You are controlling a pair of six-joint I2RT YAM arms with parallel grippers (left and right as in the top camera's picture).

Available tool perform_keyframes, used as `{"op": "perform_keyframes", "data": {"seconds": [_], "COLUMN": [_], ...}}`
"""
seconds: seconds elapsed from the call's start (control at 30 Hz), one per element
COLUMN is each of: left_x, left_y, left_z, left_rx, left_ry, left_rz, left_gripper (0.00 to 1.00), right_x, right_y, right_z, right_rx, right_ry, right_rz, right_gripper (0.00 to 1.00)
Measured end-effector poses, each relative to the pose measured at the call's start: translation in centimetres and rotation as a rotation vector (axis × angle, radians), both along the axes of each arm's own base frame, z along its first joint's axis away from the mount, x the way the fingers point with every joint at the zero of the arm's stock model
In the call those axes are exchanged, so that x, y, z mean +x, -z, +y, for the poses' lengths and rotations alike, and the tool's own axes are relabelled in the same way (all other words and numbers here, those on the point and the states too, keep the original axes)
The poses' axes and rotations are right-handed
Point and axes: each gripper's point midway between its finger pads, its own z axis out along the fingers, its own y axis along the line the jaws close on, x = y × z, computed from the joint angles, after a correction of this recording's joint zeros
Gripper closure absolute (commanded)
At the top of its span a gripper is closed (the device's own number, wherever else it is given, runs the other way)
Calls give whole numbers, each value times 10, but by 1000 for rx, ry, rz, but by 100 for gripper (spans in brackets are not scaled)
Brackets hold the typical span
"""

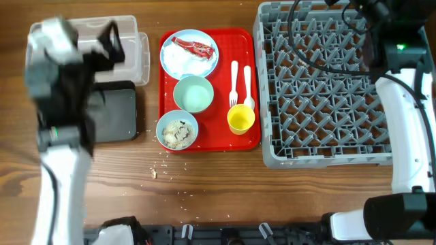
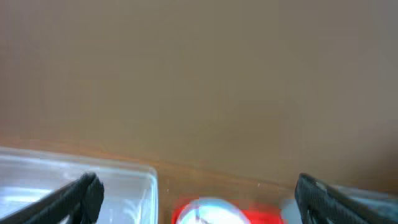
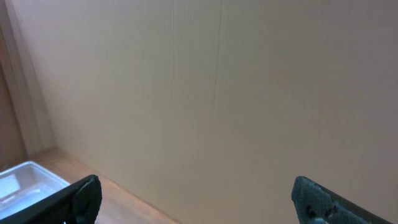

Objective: Sort waste into correct bins and load items into the dishwasher rack
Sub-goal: 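Move the left gripper to the red wrapper on the plate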

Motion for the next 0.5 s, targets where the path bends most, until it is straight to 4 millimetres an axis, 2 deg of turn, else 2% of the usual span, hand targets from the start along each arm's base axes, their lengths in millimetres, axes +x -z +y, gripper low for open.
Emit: {"op": "perform_keyframes", "data": {"seconds": [0.03,0.07,0.17,0.2,0.27,0.4,0.5], "left_x": [22,36,94,102,122,129,123], "left_y": [1,1,4,12,7,26,57], "left_z": [-2,-3,-8,-12,-21,-60,-104], "left_rx": [-4,0,0,-6,33,160,252], "left_ry": [34,55,127,152,190,283,387], "left_rz": [74,98,239,342,366,446,521], "left_gripper": [0,0,0,0,0,0,0], "right_x": [0,-1,-4,-6,-10,-22,-29], "right_y": [3,3,20,25,33,63,83], "right_z": [-1,-1,-6,-8,-11,-17,-20], "right_rx": [1,3,8,8,5,-8,-17], "right_ry": [5,10,44,54,75,119,134], "right_rz": [27,43,176,215,284,447,540], "right_gripper": [0,0,0,0,0,0,0]}}
